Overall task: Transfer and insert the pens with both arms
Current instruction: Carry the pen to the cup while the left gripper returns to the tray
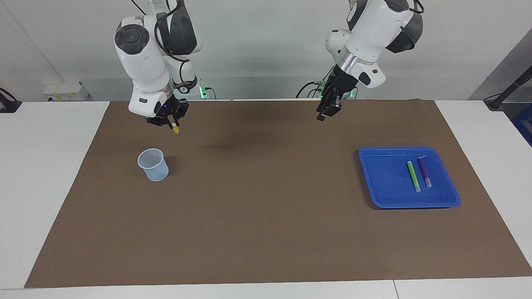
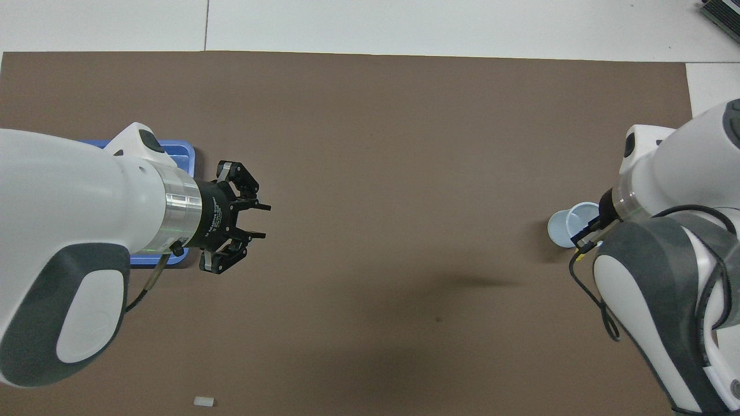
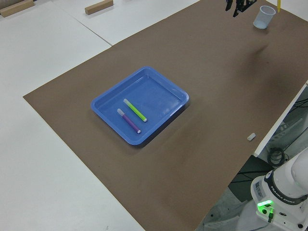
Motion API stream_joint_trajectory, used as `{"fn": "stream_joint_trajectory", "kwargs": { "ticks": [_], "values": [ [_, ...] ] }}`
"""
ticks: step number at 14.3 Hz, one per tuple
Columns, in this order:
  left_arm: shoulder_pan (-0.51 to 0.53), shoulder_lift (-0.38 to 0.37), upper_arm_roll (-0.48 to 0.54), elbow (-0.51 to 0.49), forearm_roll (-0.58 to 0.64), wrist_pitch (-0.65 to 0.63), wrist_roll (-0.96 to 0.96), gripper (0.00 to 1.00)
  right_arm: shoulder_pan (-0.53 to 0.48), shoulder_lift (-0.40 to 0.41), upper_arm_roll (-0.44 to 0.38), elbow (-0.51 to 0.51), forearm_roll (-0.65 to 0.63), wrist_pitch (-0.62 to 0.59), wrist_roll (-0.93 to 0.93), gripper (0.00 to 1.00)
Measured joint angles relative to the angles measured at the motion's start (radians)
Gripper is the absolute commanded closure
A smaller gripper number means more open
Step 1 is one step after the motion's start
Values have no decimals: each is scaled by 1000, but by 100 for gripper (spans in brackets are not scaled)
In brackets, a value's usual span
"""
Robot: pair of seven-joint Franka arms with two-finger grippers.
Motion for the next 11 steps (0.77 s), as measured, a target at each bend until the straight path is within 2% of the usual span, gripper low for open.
{"fn": "stream_joint_trajectory", "kwargs": {
  "ticks": [5,7,11],
  "values": [
    [16,-13,16,-6,0,-95,303,60,-129,11,-3,-21,-40,163,-217,100],
    [45,-19,20,-7,0,-141,456,60,-131,23,-1,-39,-39,217,-221,100],
    [107,-30,23,-9,0,-229,771,60,-111,35,10,-44,-25,229,-140,100]
  ]
}}
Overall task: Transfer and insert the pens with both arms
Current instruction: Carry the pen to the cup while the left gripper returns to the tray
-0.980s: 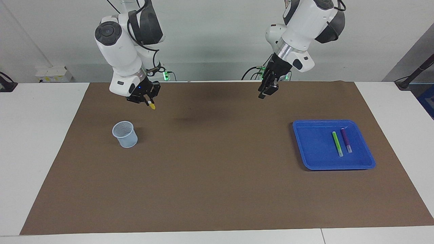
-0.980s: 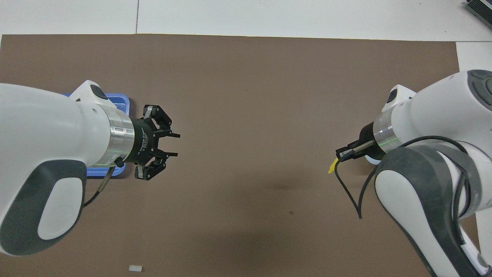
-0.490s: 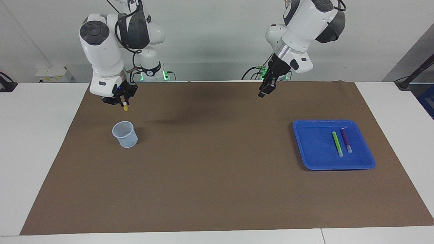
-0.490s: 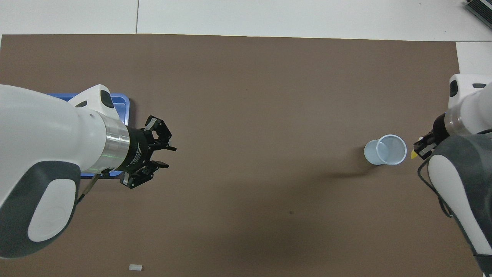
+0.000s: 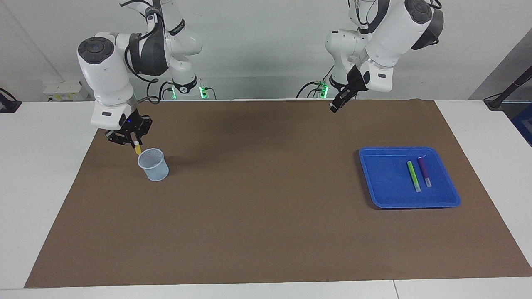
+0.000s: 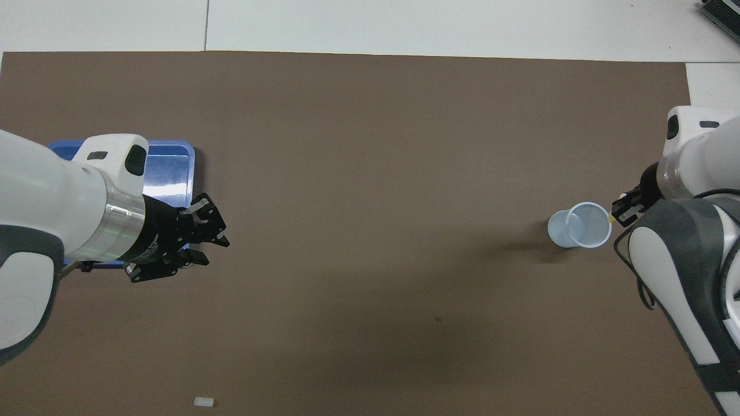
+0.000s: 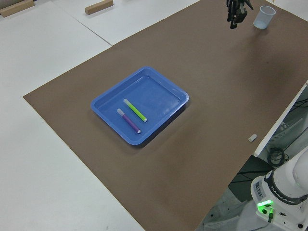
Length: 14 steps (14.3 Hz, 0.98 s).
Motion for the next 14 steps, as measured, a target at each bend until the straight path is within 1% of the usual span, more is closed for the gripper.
{"fn": "stream_joint_trajectory", "kwargs": {
  "ticks": [5,8,11,12,14],
  "values": [
    [69,-5,5,-1,13,-68,371,60,16,13,3,-15,23,54,40,100],
    [101,-5,7,-1,70,-87,584,59,15,18,1,-35,41,56,40,100],
    [122,-5,8,-1,144,-92,767,53,15,18,0,-59,72,78,40,100],
    [127,-5,8,-1,167,-92,813,49,14,18,0,-73,76,95,40,100],
    [145,-5,8,-1,198,-93,886,43,13,18,0,-94,76,112,40,100]
  ]
}}
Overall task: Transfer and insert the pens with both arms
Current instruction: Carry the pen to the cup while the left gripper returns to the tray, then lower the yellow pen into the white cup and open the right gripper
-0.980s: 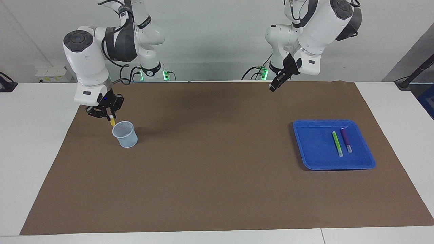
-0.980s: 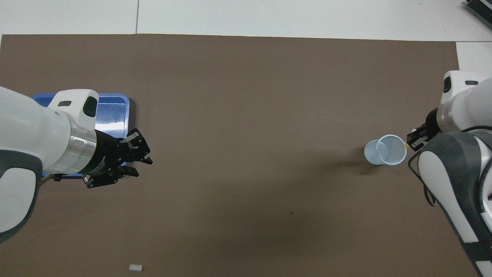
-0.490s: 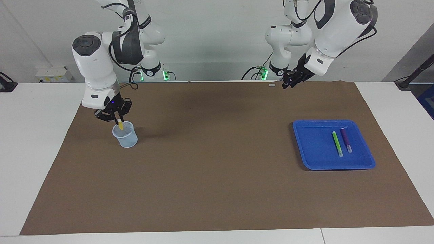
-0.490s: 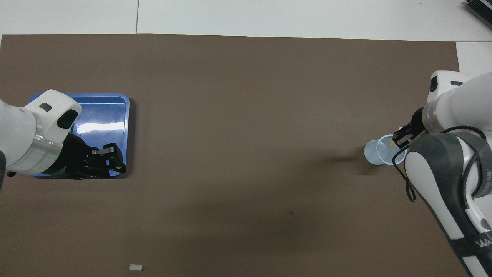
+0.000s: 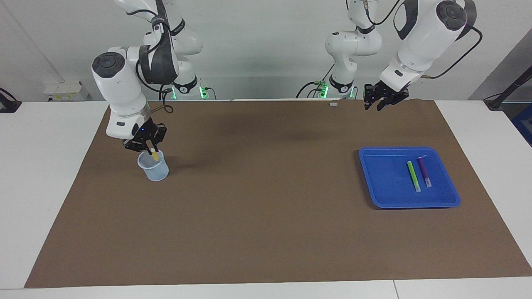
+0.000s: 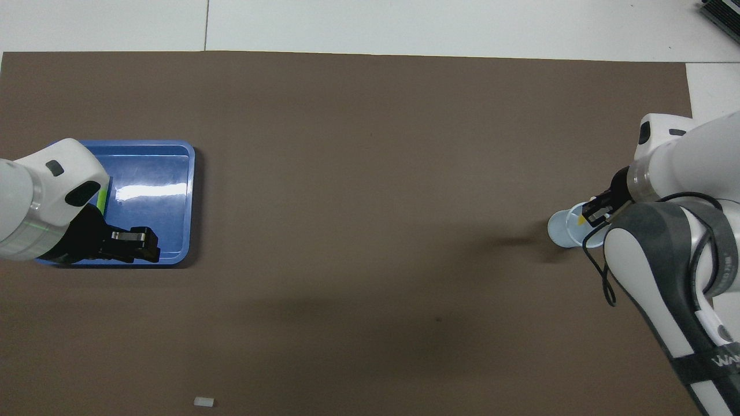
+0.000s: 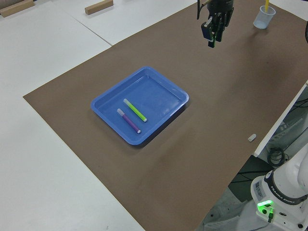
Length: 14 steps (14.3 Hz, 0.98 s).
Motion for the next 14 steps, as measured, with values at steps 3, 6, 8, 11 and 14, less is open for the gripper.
{"fn": "stream_joint_trajectory", "kwargs": {
  "ticks": [3,6,8,11,14],
  "values": [
    [47,0,1,0,10,0,76,35,-4,-3,0,-15,0,0,-3,100],
    [91,0,2,0,27,5,149,20,-9,-12,-3,-45,0,1,-15,100],
    [109,0,3,-4,39,20,180,0,-20,-17,-4,-64,0,3,-26,100],
    [121,-1,2,-32,69,76,206,0,-32,-17,-5,-90,0,26,-51,100],
    [142,-1,2,-61,70,124,241,0,-44,-17,-6,-116,0,73,-74,100]
  ]
}}
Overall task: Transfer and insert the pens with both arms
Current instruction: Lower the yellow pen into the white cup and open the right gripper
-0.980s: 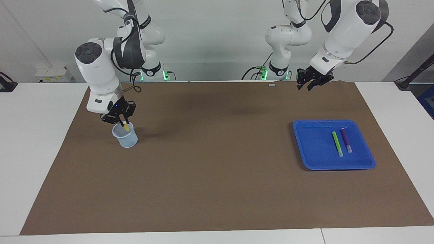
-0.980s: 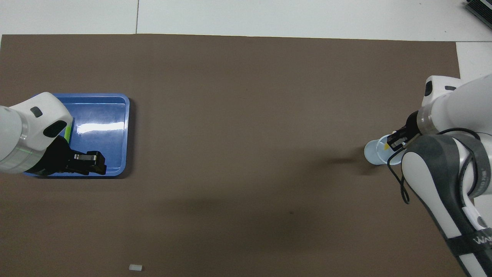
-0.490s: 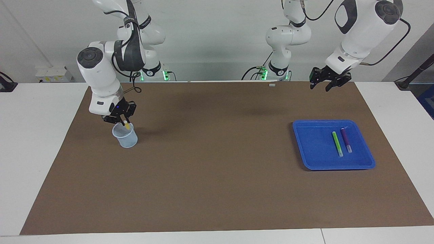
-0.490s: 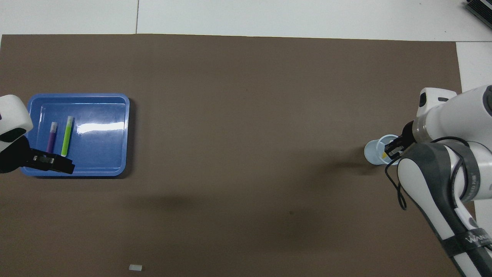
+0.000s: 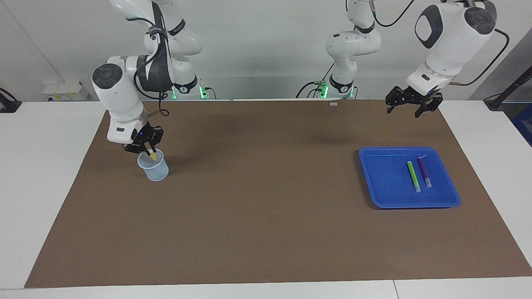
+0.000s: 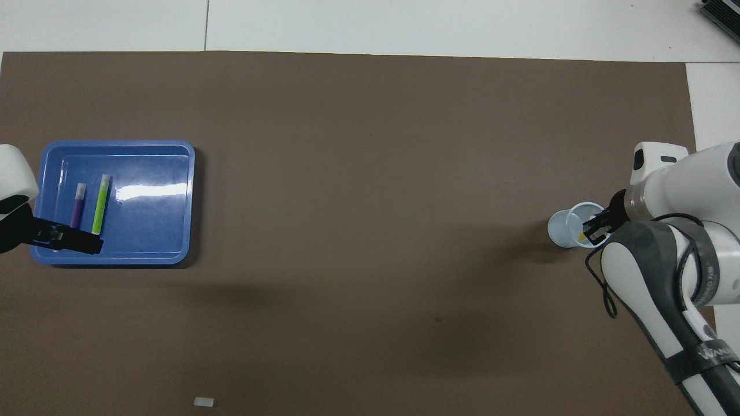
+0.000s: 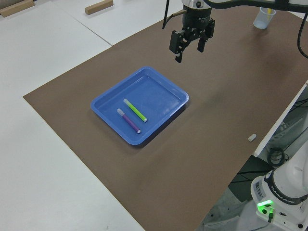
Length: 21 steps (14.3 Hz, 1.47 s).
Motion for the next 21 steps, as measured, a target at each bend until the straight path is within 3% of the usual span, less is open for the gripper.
{"fn": "stream_joint_trajectory", "kwargs": {
  "ticks": [6,10,12,15,18,20,21],
  "values": [
    [9,0,0,-62,0,88,31,0,0,0,0,-12,0,3,-1,100],
    [25,0,0,-66,1,102,33,0,0,-1,0,-15,0,3,-1,67],
    [29,0,0,-67,1,113,33,0,-1,-2,0,-17,0,3,-1,38],
    [29,0,0,-67,1,131,33,0,-1,-3,0,-18,0,3,-1,24],
    [30,0,0,-67,1,136,16,0,-1,-3,0,-19,0,3,-1,19],
    [30,0,0,-67,1,138,7,0,-1,-5,0,-19,20,3,-1,0],
    [30,0,0,-67,1,139,5,0,-1,-7,0,-17,51,3,0,0]
  ]
}}
